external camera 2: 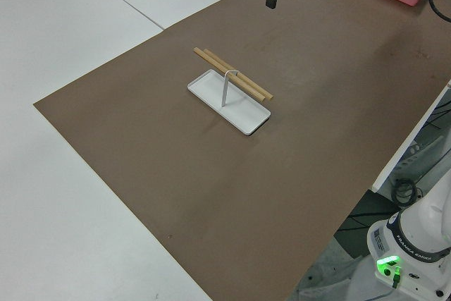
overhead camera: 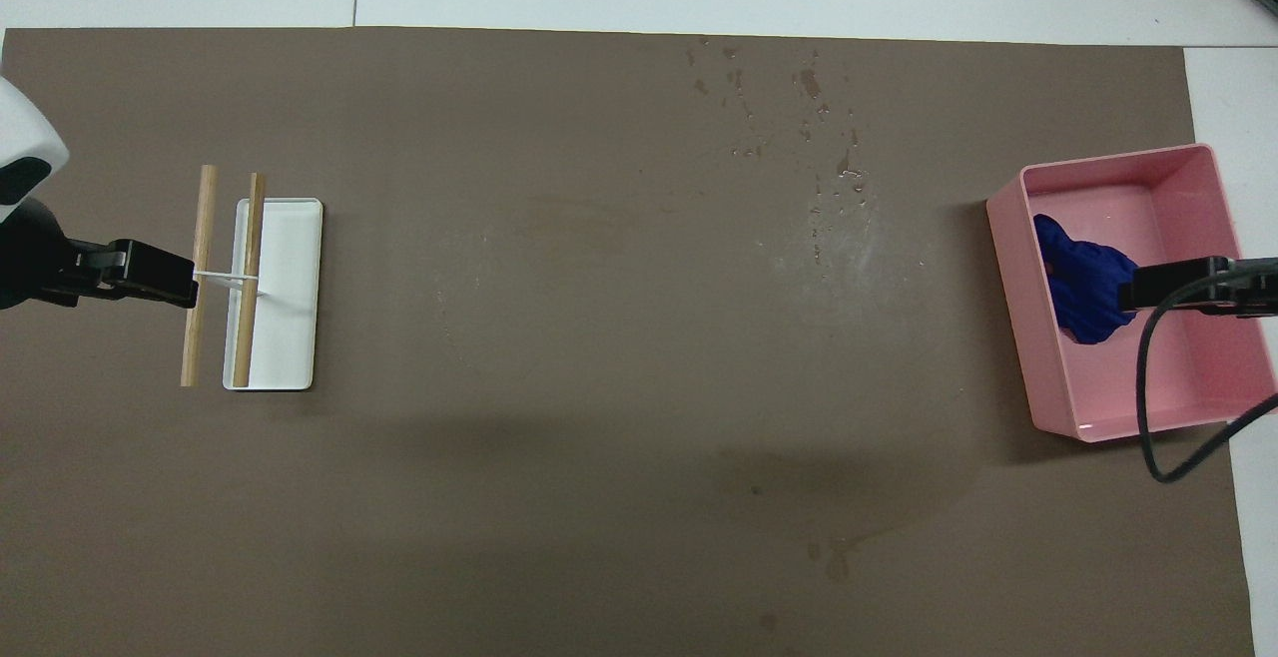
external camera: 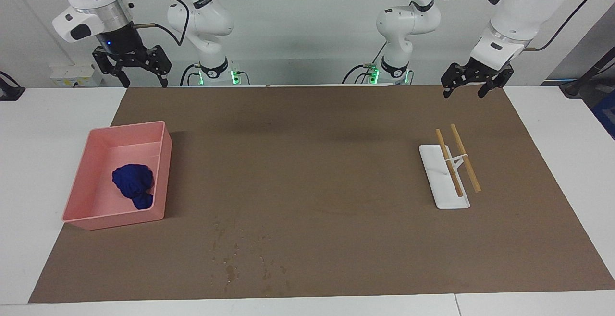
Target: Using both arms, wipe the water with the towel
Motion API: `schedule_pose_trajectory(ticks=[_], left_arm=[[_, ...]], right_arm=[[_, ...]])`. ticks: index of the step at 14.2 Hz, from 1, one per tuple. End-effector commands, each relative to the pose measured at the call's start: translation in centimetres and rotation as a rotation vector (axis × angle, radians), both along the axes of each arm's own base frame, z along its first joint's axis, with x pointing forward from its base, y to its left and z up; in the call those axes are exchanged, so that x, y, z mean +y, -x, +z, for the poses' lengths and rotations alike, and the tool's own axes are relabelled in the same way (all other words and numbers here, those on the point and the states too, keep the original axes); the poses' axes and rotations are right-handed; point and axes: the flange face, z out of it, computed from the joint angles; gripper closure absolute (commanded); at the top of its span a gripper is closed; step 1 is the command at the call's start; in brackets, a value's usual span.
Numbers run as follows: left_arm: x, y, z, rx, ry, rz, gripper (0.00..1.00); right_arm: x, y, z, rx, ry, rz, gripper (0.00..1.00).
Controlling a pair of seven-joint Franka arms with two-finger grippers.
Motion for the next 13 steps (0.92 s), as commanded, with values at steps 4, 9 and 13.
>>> schedule_pose_trajectory(ticks=[4, 9, 13], left_arm=[[0.3, 0.4, 0.2, 0.007, -0.013, 0.001, 0.0], [0.3, 0.4, 0.2, 0.007, -0.013, 0.001, 0.0], [0.3, 0.5, 0.3, 0.005, -0.013, 0.001, 0.0]], right_arm=[[-0.4, -0.7, -0.8, -0.041, -0.037, -0.008, 0.0], [-0.9, -2.1, -2.6, -0.005, -0.04, 0.017, 0.0], [-0.3, -2.9, -2.5, 0.043, -0.003, 0.043, 0.0]])
